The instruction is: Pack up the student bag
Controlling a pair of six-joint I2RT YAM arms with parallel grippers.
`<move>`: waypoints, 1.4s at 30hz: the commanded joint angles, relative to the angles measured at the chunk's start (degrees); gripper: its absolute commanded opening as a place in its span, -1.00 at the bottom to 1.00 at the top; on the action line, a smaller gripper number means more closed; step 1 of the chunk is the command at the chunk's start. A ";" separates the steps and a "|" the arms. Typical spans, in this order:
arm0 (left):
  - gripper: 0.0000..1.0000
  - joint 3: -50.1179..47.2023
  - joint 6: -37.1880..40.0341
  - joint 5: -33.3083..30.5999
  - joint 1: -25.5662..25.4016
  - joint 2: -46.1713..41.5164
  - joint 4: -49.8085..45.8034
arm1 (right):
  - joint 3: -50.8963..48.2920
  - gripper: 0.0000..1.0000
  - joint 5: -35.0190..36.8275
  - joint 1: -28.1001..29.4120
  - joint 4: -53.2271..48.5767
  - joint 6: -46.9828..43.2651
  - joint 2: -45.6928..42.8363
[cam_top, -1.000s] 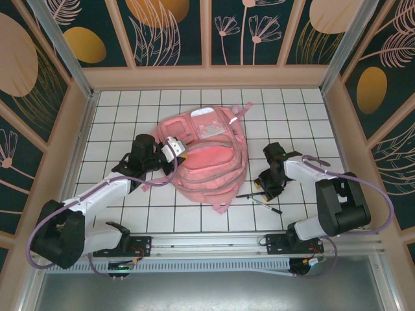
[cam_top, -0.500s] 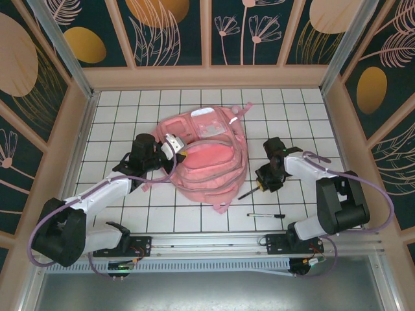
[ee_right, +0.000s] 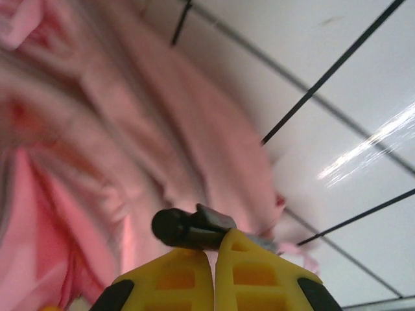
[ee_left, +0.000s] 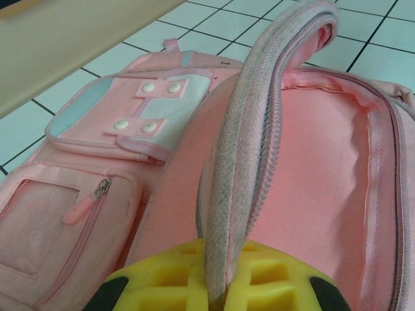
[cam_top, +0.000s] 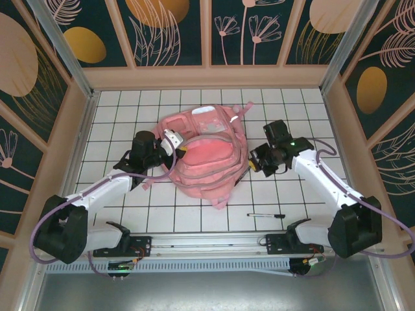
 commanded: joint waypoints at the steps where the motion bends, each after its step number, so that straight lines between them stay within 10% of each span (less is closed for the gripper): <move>1: -1.00 1.41 -0.57 2.36 -0.26 0.34 5.69 | 5.10 -0.89 -3.22 1.55 0.02 2.80 0.76; 11: -1.00 0.71 0.10 2.02 -0.24 1.82 5.40 | 5.85 -0.94 7.22 -0.05 -2.80 -9.31 2.81; 19: -1.00 0.80 0.62 0.72 -0.26 1.15 2.43 | 4.82 -0.32 14.69 -18.41 5.28 -34.39 12.58; 25: -1.00 -1.04 -2.83 -1.76 -0.25 -1.44 4.21 | 10.62 0.17 19.66 -21.86 17.67 -50.72 22.35; 42: -1.00 -5.49 -7.51 -0.52 -0.26 -2.77 7.62 | 32.04 -0.06 15.38 -23.19 13.40 -69.62 50.00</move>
